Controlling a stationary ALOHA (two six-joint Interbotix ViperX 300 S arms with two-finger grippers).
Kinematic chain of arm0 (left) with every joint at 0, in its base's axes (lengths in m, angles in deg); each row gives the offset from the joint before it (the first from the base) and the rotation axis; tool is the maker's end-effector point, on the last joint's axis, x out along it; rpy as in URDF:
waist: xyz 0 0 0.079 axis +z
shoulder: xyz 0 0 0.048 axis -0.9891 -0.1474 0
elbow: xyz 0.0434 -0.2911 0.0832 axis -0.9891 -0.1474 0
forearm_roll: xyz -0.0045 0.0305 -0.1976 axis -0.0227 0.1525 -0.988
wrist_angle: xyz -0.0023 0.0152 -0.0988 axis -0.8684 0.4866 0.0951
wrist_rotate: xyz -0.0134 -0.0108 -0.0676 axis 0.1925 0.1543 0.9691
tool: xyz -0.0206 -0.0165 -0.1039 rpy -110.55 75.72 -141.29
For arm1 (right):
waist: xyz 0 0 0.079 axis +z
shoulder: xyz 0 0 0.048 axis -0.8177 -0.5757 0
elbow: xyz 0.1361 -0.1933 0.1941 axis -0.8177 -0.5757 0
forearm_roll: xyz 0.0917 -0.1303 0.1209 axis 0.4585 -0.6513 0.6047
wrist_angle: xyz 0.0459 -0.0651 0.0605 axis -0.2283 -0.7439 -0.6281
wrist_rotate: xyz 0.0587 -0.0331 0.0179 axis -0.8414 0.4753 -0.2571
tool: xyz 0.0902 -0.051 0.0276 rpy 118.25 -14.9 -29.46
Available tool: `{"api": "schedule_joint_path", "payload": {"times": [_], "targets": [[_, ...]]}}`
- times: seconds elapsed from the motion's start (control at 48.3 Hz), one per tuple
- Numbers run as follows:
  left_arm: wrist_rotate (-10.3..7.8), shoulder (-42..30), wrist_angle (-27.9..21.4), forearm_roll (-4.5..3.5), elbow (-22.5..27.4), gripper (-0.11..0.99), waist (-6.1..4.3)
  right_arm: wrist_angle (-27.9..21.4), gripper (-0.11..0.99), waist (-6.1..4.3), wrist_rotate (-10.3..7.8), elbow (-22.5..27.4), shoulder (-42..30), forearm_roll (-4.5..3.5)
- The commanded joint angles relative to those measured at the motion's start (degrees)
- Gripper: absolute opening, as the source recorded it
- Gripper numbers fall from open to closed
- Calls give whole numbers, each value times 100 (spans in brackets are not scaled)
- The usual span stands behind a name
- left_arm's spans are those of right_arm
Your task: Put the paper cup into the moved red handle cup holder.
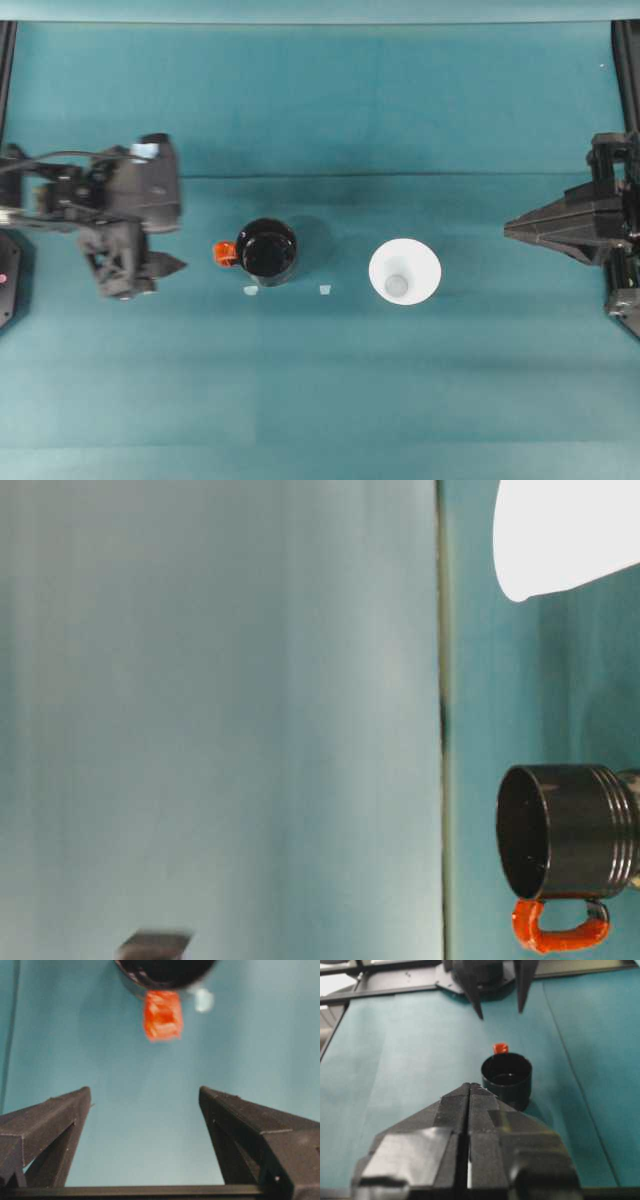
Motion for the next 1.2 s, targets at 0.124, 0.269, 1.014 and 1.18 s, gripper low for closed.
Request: {"api": "schedule_joint_path", "payload": {"times": [0.124, 0.269, 1.014, 1.18], "targets": [[-53, -756, 211, 9, 378, 97, -9, 26, -11, -9, -62, 132, -44, 18], [-53, -1125, 387, 18, 483, 97, -9, 18, -11, -9, -62, 123, -44, 18], [-9, -1591, 721, 18, 668, 91, -9, -88, -11, -9, -70, 114, -44, 18], [-35, -1573, 721, 9, 686, 65, -9, -88, -11, -9, -70, 114, -53, 18]]}}
